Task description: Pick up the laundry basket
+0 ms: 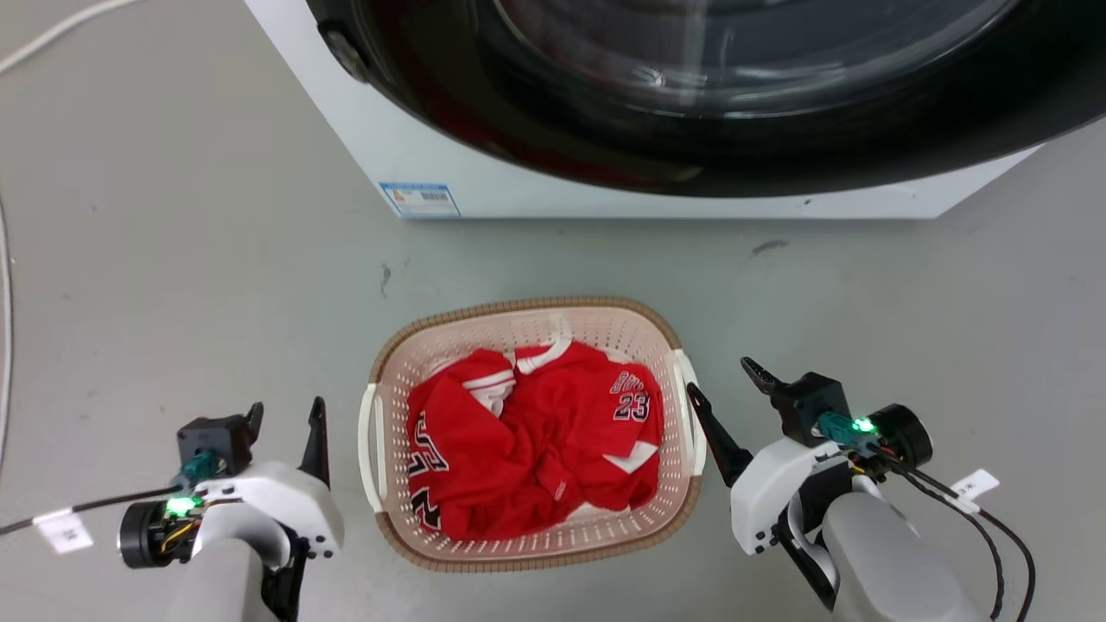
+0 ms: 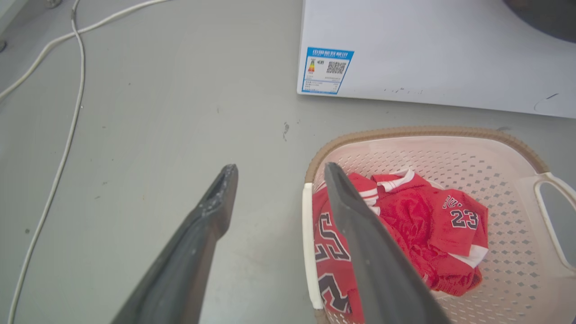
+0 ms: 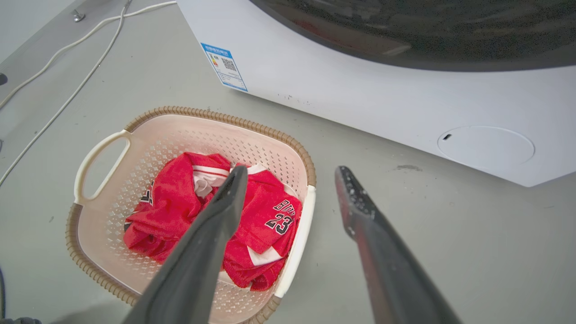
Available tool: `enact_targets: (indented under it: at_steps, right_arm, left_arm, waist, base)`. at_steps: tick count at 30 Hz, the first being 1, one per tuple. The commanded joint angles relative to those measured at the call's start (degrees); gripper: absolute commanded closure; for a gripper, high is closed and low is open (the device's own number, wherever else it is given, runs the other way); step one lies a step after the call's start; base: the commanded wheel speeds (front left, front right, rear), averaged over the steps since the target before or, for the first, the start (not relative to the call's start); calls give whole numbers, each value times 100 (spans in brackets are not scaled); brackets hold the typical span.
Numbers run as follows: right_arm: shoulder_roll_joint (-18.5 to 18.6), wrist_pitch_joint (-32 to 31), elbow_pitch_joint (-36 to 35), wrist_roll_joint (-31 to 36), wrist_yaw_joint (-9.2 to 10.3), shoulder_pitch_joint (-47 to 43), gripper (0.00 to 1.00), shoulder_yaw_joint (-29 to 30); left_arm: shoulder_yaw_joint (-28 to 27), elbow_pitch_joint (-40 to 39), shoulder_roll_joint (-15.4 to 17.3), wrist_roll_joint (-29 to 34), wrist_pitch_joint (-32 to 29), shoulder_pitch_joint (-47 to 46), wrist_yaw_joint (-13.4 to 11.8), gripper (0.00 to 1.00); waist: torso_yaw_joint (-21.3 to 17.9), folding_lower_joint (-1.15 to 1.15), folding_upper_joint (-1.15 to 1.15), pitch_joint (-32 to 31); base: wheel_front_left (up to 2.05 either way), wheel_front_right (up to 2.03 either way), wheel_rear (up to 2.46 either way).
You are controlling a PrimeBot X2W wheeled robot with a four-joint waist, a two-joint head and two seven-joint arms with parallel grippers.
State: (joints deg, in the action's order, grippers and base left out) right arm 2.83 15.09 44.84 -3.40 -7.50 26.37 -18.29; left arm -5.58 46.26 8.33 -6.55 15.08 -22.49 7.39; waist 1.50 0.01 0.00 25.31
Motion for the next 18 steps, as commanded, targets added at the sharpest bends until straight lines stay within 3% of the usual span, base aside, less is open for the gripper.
enact_targets:
  at_steps: [1, 8, 9, 18]
  right_arm:
    - [7, 12, 180, -5, 2, 149, 0, -88]
    - [8, 11, 1092, -105, 3, 812, 0, -442]
    - [7, 12, 1393, -168, 3, 1046, 0, -603]
    - [6, -9, 2236, -434, 3, 1599, 0, -970]
  left_arm:
    - [126, 164, 33, -70, 15, -149, 5, 0]
    - [848, 1017, 166, -542, 15, -720, 8, 0]
    - [1194, 1438, 209, -804, -1, -1006, 9, 0]
    - [1920, 2028, 285, -1435, 0, -1517, 9, 0]
  waist:
    - [19, -1, 0, 226]
    - [20, -1, 0, 663]
    - [27, -1, 0, 837]
    - [88, -1, 0, 1296]
  base:
    - [0, 0, 0]
    - [0, 0, 0]
    - [0, 0, 0]
    - [0, 0, 0]
